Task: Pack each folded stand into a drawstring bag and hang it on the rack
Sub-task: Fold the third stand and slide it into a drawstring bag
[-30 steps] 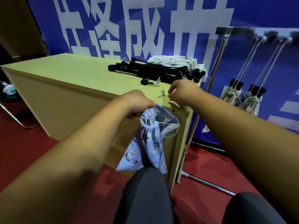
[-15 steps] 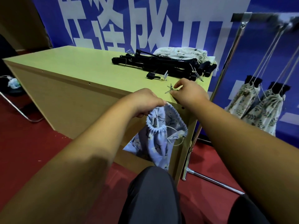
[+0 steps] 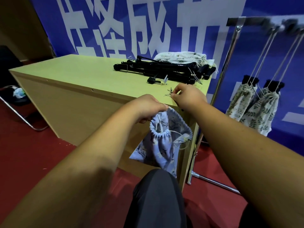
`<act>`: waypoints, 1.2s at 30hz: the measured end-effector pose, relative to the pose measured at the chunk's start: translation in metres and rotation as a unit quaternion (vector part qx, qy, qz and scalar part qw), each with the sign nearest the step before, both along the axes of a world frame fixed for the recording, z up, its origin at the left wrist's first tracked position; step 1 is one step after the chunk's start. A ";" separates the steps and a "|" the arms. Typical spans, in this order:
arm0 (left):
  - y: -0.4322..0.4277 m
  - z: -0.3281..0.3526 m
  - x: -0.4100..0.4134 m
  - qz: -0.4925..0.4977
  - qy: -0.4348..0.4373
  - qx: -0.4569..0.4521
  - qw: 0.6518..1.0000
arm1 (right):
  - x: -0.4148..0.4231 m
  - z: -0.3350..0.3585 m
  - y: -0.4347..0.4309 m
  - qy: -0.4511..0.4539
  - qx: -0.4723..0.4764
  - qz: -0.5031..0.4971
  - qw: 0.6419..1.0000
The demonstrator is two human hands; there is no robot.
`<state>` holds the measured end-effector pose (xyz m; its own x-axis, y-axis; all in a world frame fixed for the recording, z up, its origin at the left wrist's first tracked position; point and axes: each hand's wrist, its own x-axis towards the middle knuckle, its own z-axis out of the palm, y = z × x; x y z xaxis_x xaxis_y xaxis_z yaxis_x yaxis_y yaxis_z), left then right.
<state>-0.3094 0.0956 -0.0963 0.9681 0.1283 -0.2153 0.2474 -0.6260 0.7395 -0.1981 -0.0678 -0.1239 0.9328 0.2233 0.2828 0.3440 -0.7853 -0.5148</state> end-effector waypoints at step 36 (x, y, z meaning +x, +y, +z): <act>-0.172 0.007 -0.009 -0.020 -0.096 -0.090 0.991 | -0.116 -0.040 -0.189 0.042 -0.004 0.039 0.998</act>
